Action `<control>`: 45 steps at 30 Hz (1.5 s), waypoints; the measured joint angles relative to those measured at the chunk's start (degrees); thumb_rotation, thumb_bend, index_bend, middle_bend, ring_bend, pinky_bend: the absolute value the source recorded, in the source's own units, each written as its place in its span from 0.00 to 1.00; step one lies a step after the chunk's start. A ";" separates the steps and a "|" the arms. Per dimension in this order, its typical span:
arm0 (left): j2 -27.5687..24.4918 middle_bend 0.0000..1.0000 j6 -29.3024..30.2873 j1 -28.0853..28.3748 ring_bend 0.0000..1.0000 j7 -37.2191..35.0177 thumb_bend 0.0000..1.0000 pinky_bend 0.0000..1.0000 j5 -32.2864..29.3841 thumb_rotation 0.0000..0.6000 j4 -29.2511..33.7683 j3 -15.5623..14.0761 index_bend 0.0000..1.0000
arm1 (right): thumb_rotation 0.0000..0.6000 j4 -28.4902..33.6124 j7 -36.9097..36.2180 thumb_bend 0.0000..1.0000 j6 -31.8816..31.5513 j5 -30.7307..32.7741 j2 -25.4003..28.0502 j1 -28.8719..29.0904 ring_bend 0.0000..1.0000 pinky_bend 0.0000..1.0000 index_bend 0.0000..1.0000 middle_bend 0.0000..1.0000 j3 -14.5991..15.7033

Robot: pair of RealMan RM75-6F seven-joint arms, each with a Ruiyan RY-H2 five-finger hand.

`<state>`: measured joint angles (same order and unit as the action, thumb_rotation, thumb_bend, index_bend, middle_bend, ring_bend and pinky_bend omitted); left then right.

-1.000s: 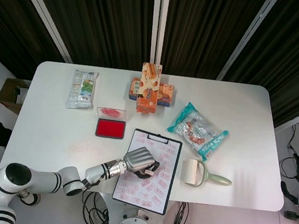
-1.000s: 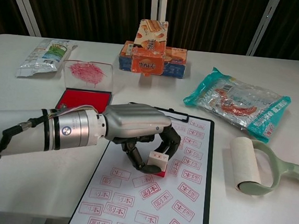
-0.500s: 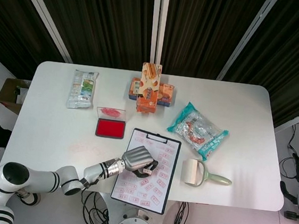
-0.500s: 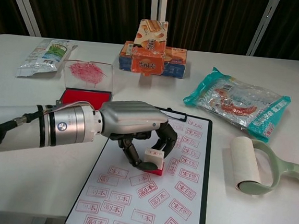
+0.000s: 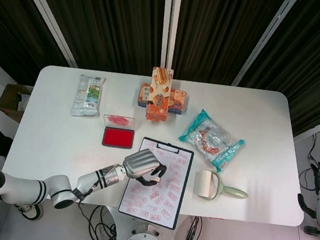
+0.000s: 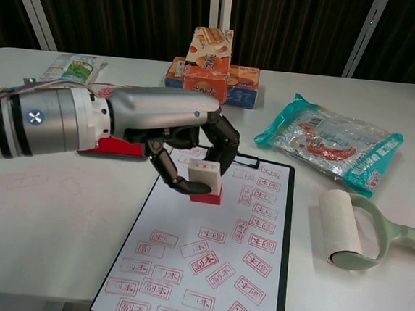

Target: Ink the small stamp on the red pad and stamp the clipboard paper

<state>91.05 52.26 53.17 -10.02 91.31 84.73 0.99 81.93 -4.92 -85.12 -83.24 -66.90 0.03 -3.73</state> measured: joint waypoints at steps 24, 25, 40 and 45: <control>-7.67 0.77 8.60 -16.46 1.00 -9.12 0.40 1.00 -4.33 1.00 -10.85 -6.87 0.75 | 1.00 0.30 1.08 0.26 0.11 -0.23 -0.17 0.00 0.00 0.00 0.00 0.00 0.34; -7.40 0.77 8.61 -16.77 1.00 -9.54 0.40 1.00 -4.27 1.00 -11.39 -6.94 0.75 | 1.00 0.40 1.15 0.26 0.09 -0.22 -0.13 0.00 0.00 0.00 0.00 0.00 0.33; -3.60 0.77 9.94 -19.75 1.00 -11.27 0.40 1.00 -2.06 1.00 -17.58 -7.13 0.75 | 1.00 0.80 1.53 0.26 -0.23 -0.10 0.21 -0.32 0.00 0.00 0.00 0.00 0.41; -3.11 0.77 9.79 -20.19 1.00 -11.39 0.38 1.00 -1.67 1.00 -18.78 -7.10 0.74 | 1.00 1.13 1.77 0.26 -0.35 -0.11 0.42 -0.33 0.00 0.00 0.00 0.00 0.34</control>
<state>87.94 62.05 32.97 -21.41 89.64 65.95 -6.12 83.06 -3.15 -85.47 -83.35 -66.47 -0.30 -3.40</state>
